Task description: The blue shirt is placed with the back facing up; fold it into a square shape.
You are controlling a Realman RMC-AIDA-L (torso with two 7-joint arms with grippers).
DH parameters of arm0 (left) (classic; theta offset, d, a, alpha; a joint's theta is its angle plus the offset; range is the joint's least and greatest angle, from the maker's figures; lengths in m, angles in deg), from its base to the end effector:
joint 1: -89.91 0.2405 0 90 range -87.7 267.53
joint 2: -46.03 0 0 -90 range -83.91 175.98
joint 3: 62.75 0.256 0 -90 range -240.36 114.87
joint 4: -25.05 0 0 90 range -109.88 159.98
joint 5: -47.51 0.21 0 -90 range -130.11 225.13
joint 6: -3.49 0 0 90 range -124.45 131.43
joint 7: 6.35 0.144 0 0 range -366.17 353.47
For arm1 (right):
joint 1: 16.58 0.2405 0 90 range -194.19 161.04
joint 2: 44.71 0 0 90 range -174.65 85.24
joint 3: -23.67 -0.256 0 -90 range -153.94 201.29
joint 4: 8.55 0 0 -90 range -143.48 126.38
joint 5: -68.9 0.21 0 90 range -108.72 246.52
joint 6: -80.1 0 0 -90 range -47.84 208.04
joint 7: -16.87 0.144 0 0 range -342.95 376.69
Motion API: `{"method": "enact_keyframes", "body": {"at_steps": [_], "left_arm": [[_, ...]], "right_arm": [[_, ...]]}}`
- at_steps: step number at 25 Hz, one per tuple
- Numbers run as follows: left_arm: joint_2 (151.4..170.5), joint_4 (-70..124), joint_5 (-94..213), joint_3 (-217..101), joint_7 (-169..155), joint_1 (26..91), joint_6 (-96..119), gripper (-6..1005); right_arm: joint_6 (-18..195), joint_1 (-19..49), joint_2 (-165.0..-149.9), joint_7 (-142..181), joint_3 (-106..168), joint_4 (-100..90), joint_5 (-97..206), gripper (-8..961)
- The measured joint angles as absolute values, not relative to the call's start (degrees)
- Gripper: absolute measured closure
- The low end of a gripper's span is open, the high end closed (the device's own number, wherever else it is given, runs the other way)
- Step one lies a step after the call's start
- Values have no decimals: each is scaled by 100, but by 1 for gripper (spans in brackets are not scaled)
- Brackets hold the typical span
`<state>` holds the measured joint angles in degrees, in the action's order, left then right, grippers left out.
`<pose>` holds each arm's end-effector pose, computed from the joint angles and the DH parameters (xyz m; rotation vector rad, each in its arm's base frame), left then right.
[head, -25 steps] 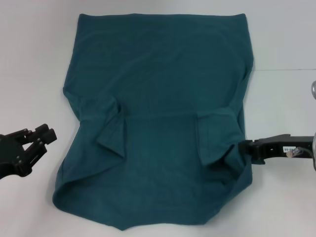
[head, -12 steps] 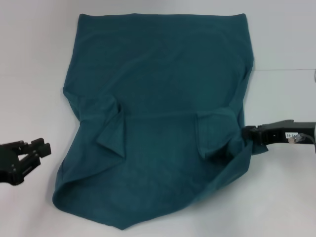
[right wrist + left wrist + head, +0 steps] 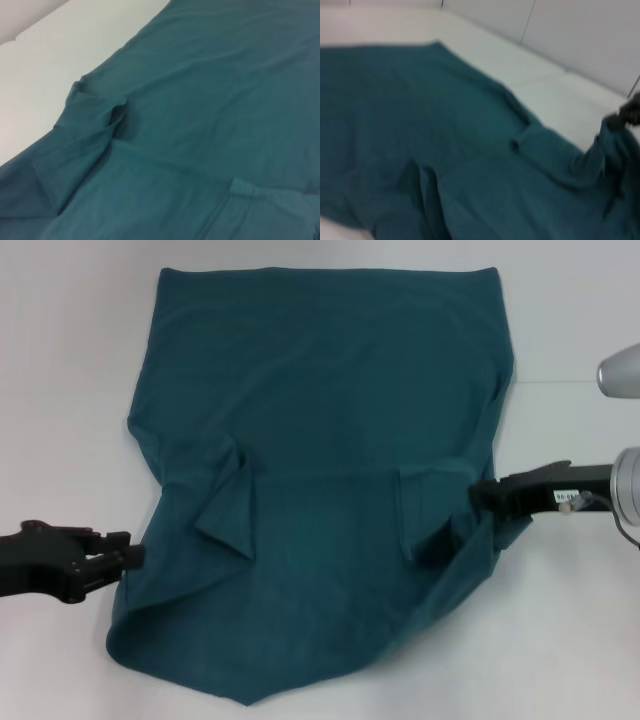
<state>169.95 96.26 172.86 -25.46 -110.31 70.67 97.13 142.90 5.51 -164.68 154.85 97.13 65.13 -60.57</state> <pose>-0.2806 0.3016 0.0665 -2.5176 -0.9016 -0.3910 0.2207 0.3701 0.0124 -2.3570 1.0285 0.1784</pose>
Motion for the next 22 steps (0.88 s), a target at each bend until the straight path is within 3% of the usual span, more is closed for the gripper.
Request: {"method": "enact_keyframes", "body": {"at_steps": [3, 8, 22], "left_arm": [[16996, 9720, 17797, -2306, -11401, 6896, 9663, 795], [17016, 9993, 18668, -1693, -12069, 6804, 9247, 577], [17055, 10458, 19119, -1294, -12727, 6904, 9623, 499]], "right_arm": [[14251, 652, -16453, 15464, 9646, 6473, -6072, 894], [14209, 848, -16448, 15459, 9493, 6342, -6255, 893], [14126, 1088, -16431, 15362, 9333, 6034, -6338, 890]]}}
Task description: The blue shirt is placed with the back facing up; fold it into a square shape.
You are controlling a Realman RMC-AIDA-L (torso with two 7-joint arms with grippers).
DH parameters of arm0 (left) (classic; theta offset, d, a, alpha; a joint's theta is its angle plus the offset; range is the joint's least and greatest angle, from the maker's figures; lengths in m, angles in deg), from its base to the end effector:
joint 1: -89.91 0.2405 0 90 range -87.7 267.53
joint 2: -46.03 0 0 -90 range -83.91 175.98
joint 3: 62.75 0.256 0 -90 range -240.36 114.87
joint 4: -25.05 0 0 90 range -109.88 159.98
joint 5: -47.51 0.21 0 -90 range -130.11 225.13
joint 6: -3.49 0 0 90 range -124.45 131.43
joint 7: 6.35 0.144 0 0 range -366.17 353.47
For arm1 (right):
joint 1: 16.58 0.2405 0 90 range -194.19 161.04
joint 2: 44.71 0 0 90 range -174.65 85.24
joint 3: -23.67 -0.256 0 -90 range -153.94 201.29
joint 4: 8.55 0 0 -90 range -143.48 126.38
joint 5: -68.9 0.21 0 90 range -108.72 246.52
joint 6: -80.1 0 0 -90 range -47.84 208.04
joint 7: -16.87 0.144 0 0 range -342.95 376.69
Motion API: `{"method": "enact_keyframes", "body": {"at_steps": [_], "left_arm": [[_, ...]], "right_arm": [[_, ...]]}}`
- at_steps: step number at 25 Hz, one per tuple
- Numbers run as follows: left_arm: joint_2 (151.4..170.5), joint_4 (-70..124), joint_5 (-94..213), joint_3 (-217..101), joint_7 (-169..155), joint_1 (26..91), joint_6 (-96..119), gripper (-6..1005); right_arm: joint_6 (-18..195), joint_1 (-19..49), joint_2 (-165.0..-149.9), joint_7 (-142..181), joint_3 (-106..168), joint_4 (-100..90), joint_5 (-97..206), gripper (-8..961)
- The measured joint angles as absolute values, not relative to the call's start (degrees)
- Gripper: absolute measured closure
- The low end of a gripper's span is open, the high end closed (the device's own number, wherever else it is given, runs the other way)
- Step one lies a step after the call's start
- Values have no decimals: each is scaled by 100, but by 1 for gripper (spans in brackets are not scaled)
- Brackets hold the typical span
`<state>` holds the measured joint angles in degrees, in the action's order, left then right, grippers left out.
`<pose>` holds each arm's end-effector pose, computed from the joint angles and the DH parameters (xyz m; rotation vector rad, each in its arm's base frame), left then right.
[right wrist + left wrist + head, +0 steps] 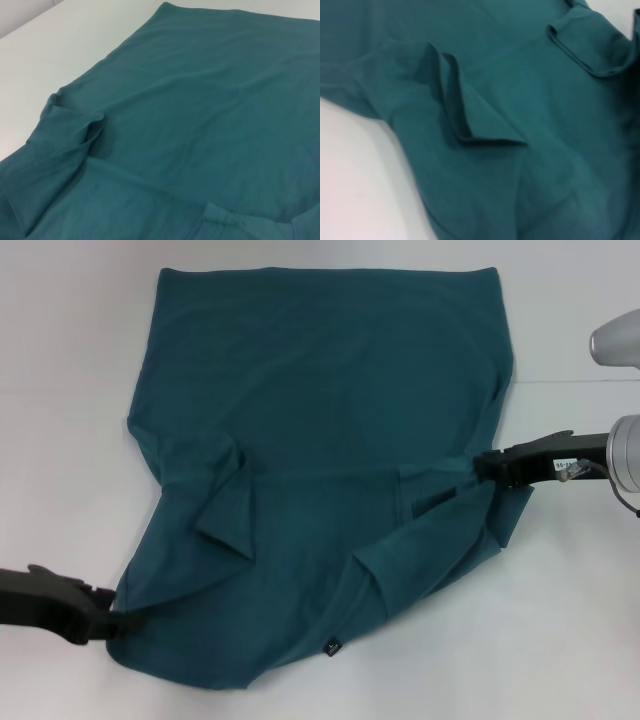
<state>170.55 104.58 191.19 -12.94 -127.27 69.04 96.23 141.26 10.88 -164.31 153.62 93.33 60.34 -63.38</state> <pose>-0.2716 0.3085 0.0513 -2.5217 -1.0713 0.0956 0.2185 0.3933 0.0187 -2.3261 0.9917 0.1550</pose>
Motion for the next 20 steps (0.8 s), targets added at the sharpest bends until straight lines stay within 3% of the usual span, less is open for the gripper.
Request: {"method": "enact_keyframes", "body": {"at_steps": [20], "left_arm": [[17075, 10174, 19240, -639, -12573, 6934, 8998, 498]], "right_arm": [[14175, 1067, -16459, 15310, 9230, 5959, -6318, 886]]}}
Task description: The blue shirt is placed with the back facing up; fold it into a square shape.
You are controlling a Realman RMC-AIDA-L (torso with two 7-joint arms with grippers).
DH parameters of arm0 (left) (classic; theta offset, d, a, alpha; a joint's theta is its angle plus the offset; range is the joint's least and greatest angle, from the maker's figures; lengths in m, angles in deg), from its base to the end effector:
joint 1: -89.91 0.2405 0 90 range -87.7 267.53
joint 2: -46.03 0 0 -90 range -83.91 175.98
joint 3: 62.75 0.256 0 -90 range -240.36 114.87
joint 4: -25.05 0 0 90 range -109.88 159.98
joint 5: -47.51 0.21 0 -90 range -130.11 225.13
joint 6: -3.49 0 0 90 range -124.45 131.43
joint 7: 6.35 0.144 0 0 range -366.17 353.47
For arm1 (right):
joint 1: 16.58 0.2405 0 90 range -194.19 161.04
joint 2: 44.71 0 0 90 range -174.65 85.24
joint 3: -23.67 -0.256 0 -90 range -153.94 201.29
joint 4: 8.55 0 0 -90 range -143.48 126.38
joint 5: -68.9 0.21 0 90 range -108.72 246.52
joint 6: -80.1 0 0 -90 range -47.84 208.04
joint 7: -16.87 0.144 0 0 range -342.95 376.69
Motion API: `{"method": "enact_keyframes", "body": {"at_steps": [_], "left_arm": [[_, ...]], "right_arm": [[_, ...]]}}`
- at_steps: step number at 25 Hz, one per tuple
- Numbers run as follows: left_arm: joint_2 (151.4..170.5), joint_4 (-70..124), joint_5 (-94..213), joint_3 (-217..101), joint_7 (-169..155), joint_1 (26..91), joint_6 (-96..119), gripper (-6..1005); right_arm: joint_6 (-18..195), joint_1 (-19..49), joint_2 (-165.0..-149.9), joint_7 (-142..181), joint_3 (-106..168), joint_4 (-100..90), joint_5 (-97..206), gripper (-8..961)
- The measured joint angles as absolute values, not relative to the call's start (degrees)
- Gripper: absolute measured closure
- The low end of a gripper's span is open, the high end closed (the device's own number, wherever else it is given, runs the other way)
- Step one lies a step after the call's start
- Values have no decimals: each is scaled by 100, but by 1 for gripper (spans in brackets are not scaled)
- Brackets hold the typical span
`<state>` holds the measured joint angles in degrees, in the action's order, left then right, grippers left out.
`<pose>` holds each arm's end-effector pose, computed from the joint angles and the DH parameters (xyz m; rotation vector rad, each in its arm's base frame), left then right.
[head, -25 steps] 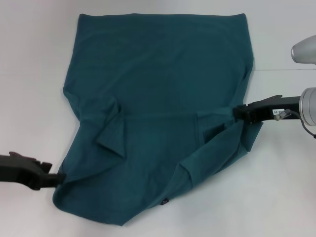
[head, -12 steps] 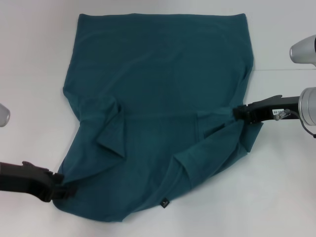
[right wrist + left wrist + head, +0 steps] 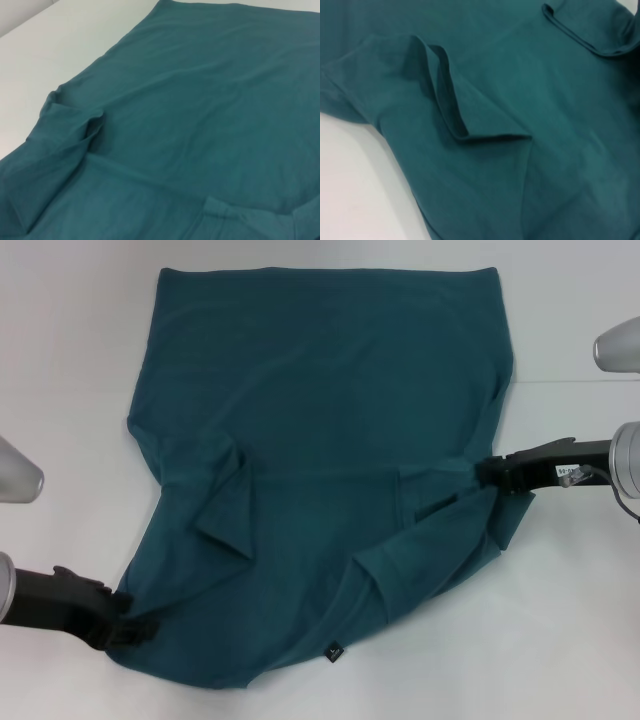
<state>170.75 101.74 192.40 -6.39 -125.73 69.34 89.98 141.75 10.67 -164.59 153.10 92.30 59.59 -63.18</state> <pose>-0.2716 0.3161 0.0289 -2.5538 -0.9734 0.1775 0.2234 0.3911 0.0177 -2.3238 1.0179 0.1595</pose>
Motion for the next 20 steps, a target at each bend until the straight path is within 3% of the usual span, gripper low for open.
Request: {"method": "enact_keyframes", "body": {"at_steps": [20], "left_arm": [[17075, 10166, 19818, -216, -12579, 6926, 8550, 495]], "right_arm": [[14195, 1137, -16450, 15334, 9210, 5939, -6311, 883]]}}
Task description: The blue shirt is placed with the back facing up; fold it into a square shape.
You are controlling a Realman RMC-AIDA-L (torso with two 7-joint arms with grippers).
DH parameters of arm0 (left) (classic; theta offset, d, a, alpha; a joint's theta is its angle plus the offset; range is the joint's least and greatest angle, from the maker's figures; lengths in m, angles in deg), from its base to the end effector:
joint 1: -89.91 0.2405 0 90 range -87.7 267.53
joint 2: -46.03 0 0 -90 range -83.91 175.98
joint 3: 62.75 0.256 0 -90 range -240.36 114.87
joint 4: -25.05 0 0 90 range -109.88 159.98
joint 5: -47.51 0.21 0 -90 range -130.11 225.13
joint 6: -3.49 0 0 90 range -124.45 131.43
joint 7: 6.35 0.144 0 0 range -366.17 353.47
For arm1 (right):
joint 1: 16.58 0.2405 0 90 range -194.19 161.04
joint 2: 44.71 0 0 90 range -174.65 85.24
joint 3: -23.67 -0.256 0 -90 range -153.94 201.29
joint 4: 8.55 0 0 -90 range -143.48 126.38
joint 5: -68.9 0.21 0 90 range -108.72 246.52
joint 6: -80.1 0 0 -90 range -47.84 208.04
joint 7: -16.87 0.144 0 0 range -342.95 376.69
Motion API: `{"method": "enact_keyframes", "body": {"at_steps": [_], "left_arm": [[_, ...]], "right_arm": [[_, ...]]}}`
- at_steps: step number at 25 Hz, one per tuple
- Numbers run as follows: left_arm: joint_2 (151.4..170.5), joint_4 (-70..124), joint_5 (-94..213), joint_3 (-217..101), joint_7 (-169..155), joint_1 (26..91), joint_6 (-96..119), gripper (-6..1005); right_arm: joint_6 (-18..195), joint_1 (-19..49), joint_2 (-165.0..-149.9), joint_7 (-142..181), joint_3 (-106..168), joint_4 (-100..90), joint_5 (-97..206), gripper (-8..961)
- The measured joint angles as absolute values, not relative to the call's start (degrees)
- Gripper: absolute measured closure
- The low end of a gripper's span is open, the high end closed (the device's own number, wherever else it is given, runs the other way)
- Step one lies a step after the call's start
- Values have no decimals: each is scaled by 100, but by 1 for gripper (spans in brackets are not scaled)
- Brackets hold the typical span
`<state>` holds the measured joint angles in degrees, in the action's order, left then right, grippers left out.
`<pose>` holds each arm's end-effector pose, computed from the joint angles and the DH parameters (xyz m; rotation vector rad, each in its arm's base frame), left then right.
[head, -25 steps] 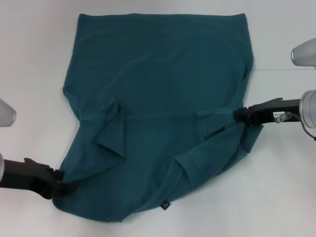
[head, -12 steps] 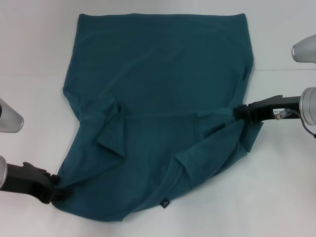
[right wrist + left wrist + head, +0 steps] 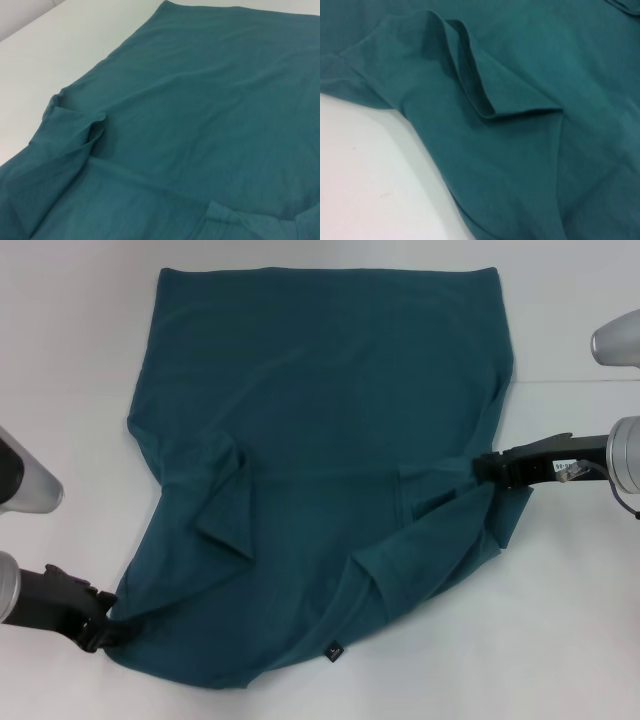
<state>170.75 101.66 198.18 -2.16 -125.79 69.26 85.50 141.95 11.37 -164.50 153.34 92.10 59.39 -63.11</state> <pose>-0.2775 0.3227 0.0241 -2.5187 -0.8819 0.3344 0.2199 0.3935 0.0182 -2.3279 1.0158 0.1652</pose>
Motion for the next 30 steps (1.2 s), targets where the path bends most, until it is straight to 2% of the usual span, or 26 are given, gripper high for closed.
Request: {"method": "enact_keyframes", "body": {"at_steps": [20, 30], "left_arm": [[17075, 10172, 19853, 8, -12651, 6961, 8535, 511], [17075, 10179, 19861, 12, -12733, 6945, 8461, 833]], "right_arm": [[14206, 1136, -16450, 15345, 9183, 5939, -6298, 879], [14282, 1113, -16441, 15258, 9048, 5939, -6147, 877]]}}
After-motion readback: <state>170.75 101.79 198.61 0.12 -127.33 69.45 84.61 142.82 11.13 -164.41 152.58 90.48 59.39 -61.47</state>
